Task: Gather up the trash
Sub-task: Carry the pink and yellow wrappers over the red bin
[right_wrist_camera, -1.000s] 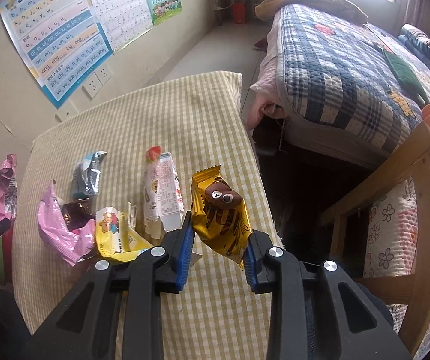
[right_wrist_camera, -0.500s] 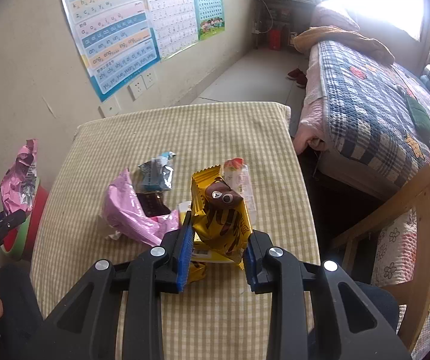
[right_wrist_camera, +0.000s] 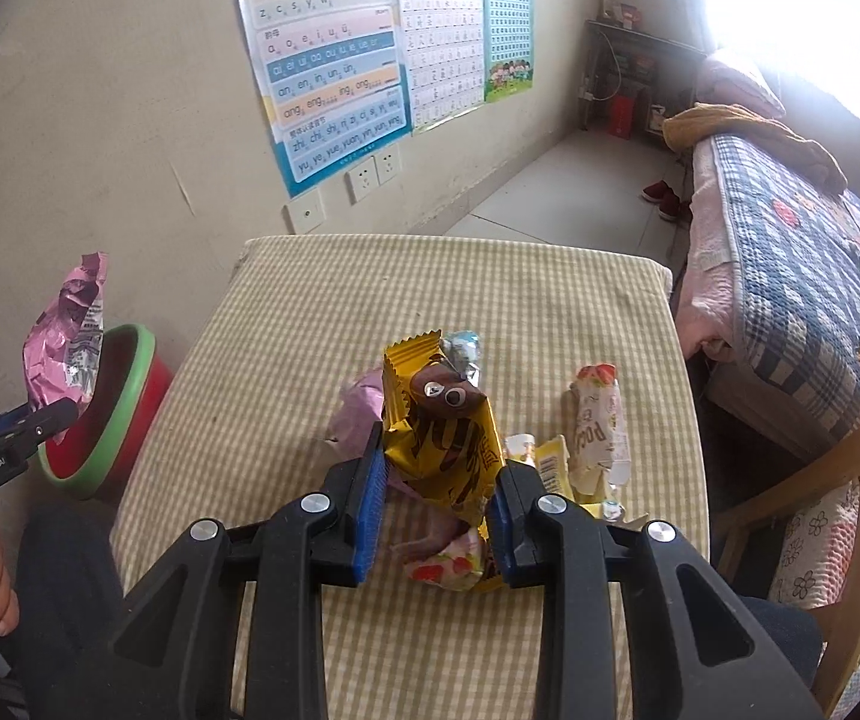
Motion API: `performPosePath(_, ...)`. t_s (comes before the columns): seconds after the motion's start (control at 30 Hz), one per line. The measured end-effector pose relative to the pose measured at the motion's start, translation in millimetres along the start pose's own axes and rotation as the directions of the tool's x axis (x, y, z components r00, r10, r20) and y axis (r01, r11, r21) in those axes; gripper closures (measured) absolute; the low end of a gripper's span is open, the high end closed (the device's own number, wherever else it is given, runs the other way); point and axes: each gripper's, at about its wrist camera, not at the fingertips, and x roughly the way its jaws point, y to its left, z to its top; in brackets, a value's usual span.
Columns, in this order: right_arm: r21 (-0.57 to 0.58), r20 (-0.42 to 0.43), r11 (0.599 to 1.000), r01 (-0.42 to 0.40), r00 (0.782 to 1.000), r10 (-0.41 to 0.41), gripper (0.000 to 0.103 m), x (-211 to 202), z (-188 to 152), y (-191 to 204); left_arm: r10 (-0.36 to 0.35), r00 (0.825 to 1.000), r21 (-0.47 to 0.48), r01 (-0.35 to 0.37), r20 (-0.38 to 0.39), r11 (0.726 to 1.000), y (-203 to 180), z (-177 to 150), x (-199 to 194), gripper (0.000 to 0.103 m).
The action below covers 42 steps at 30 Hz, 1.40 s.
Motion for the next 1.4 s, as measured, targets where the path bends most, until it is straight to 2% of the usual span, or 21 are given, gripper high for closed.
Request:
performPosePath(0.37,-0.103,-0.008,0.992,-0.075,0.997,0.075,0.074,16,19,71,0.042,0.999,-0.100,-0.040,0.020,0.994,56,-4,-11,0.049)
performPosePath(0.73,-0.197,-0.025,0.966,-0.166,0.986,0.164,0.074,34,39,141,0.087,0.996,-0.198,-0.080,0.025,0.977,112,-9,-17,0.049)
performPosePath(0.97,-0.248,-0.046,0.943,-0.223,0.975,0.218,0.074,45,45,186,0.108,0.994,-0.246,-0.100,0.018,0.964,144,-14,-20,0.049)
performPosePath(1.4,-0.322,-0.114,0.892,-0.318,0.948,0.297,0.074,71,50,266,0.102,0.995,-0.310,-0.094,0.009,0.946,185,-22,-16,0.049)
